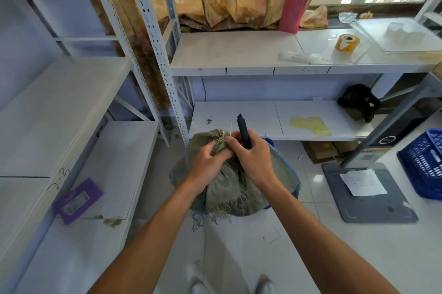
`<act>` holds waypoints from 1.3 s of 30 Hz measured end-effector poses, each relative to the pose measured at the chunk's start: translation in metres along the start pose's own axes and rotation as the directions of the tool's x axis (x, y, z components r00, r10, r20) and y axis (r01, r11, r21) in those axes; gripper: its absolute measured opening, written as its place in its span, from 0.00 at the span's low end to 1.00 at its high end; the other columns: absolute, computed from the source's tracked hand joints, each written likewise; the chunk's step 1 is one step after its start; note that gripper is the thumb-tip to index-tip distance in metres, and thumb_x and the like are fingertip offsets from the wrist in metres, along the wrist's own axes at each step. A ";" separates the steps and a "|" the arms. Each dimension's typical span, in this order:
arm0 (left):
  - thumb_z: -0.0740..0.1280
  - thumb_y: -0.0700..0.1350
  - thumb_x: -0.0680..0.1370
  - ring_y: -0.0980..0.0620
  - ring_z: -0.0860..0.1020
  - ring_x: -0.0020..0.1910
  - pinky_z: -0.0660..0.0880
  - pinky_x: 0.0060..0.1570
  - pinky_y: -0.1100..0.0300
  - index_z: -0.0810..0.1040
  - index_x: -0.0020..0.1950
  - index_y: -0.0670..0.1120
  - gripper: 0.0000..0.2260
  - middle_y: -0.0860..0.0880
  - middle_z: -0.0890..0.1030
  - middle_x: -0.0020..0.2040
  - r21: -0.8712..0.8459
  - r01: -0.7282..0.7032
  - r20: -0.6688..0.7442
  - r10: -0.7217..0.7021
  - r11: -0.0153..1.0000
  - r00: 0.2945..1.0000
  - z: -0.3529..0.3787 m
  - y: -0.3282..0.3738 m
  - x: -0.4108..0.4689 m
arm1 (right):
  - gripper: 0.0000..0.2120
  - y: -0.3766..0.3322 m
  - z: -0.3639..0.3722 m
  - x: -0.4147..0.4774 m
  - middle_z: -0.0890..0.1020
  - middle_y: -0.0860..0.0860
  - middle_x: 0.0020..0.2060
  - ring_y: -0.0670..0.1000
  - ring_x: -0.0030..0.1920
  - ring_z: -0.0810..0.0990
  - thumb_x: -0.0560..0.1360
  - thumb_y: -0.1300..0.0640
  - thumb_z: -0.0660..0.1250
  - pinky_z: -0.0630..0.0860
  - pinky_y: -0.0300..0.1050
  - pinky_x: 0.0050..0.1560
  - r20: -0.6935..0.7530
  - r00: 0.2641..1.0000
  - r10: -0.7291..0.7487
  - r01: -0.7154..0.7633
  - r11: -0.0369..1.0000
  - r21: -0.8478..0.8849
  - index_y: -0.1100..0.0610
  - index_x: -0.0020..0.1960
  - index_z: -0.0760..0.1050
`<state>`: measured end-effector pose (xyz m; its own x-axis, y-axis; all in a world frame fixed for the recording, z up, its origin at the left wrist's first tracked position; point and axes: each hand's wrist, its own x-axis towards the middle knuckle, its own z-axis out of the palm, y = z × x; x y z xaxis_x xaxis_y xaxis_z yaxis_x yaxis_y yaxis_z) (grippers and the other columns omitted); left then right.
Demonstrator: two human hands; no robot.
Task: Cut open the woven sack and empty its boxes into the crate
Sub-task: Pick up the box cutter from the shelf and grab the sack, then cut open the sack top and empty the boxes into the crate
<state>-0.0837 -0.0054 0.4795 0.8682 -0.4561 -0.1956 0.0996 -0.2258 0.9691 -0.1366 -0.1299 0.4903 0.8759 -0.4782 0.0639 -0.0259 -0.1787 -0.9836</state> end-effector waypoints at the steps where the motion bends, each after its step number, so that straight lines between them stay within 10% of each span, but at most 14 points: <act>1: 0.67 0.50 0.80 0.51 0.84 0.50 0.79 0.48 0.60 0.84 0.57 0.50 0.10 0.51 0.87 0.48 -0.062 0.030 -0.015 -0.031 0.998 0.999 0.001 0.003 0.000 | 0.07 0.001 0.002 0.003 0.82 0.49 0.35 0.50 0.36 0.79 0.76 0.48 0.71 0.78 0.45 0.40 -0.024 1.000 -0.005 0.005 1.000 -0.017 0.51 0.46 0.80; 6: 0.67 0.68 0.72 0.48 0.83 0.60 0.76 0.65 0.44 0.83 0.64 0.51 0.28 0.48 0.86 0.58 -0.190 0.120 -0.073 -0.136 0.974 0.988 0.003 -0.005 0.010 | 0.11 0.006 0.010 0.009 0.73 0.49 0.30 0.45 0.30 0.68 0.78 0.53 0.67 0.67 0.42 0.33 -0.050 0.998 0.027 -0.028 0.999 -0.034 0.60 0.44 0.78; 15: 0.66 0.52 0.81 0.39 0.85 0.51 0.80 0.57 0.38 0.85 0.55 0.43 0.14 0.40 0.87 0.50 -0.273 0.213 -0.108 -0.250 0.938 0.962 0.002 -0.005 0.011 | 0.18 -0.003 0.010 0.016 0.70 0.52 0.28 0.51 0.28 0.68 0.80 0.44 0.59 0.67 0.51 0.32 0.158 0.975 0.159 -0.160 0.987 -0.004 0.55 0.39 0.71; 25: 0.66 0.51 0.76 0.48 0.82 0.37 0.76 0.33 0.59 0.85 0.46 0.40 0.15 0.45 0.84 0.39 -0.237 0.270 -0.256 -0.328 0.933 0.909 0.006 0.009 0.015 | 0.17 0.000 -0.002 0.009 0.71 0.53 0.32 0.49 0.27 0.67 0.83 0.54 0.55 0.64 0.45 0.29 0.201 0.941 0.272 -0.319 0.911 0.261 0.62 0.53 0.80; 39: 0.67 0.56 0.80 0.42 0.84 0.46 0.81 0.48 0.47 0.84 0.45 0.43 0.17 0.41 0.86 0.45 -0.208 0.170 -0.354 -0.236 0.963 0.905 0.009 0.011 0.013 | 0.07 -0.015 -0.008 -0.006 0.73 0.53 0.35 0.50 0.27 0.64 0.83 0.60 0.58 0.63 0.43 0.25 0.417 0.891 0.182 -0.372 0.820 0.436 0.60 0.59 0.71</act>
<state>-0.0754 -0.0219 0.4860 0.9343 -0.0547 -0.3522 0.3444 -0.1158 0.9317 -0.1448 -0.1311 0.5064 0.9761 -0.1003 -0.1928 -0.1368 0.4059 -0.9036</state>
